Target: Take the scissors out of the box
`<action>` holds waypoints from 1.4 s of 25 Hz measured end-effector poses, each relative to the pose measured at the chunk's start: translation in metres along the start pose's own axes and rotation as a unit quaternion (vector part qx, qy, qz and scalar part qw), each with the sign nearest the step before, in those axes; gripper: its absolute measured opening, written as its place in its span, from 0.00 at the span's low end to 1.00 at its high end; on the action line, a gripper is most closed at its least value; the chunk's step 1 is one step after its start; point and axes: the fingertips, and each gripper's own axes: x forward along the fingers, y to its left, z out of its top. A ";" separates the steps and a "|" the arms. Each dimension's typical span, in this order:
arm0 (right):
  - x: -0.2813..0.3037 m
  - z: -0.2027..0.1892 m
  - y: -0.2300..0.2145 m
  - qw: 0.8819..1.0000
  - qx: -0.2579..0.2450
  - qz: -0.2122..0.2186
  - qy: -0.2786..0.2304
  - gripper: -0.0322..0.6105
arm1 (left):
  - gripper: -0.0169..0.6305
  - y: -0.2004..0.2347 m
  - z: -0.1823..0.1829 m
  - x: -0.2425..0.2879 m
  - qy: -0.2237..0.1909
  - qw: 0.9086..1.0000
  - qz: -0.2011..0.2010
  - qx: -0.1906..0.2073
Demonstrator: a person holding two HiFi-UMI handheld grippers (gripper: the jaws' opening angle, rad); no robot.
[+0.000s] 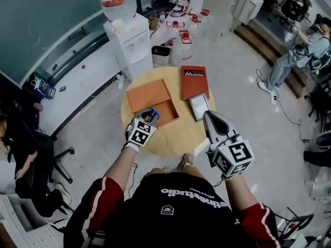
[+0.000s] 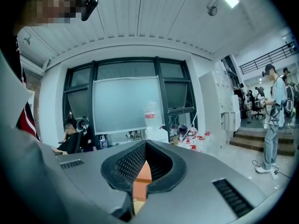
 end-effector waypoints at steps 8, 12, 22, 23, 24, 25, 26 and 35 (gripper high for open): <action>-0.001 0.009 -0.001 1.000 -0.010 -0.007 -0.010 0.09 | 0.16 -0.007 0.043 -0.035 -0.069 0.998 0.013 -0.002; -0.001 0.019 0.000 1.000 -0.015 -0.009 -0.018 0.09 | 0.16 -0.005 0.085 -0.064 -0.110 0.994 0.017 0.005; -0.011 0.046 -0.017 0.998 -0.015 -0.034 -0.049 0.09 | 0.16 0.004 0.143 -0.116 -0.183 0.982 0.048 0.011; -0.012 0.048 -0.017 0.998 -0.013 -0.034 -0.050 0.09 | 0.16 0.005 0.148 -0.121 -0.191 0.980 0.049 0.012; -0.013 0.048 -0.017 0.998 -0.010 -0.034 -0.052 0.09 | 0.15 0.005 0.153 -0.125 -0.197 0.979 0.050 0.013; -0.013 0.048 -0.017 0.998 -0.007 -0.035 -0.052 0.09 | 0.15 0.005 0.157 -0.129 -0.201 0.978 0.052 0.016; -0.014 0.048 -0.018 0.998 -0.005 -0.035 -0.052 0.09 | 0.15 0.006 0.161 -0.132 -0.204 0.977 0.053 0.019; -0.016 0.051 -0.020 0.998 -0.004 -0.037 -0.054 0.09 | 0.16 0.011 0.188 -0.173 -0.244 0.967 0.069 0.016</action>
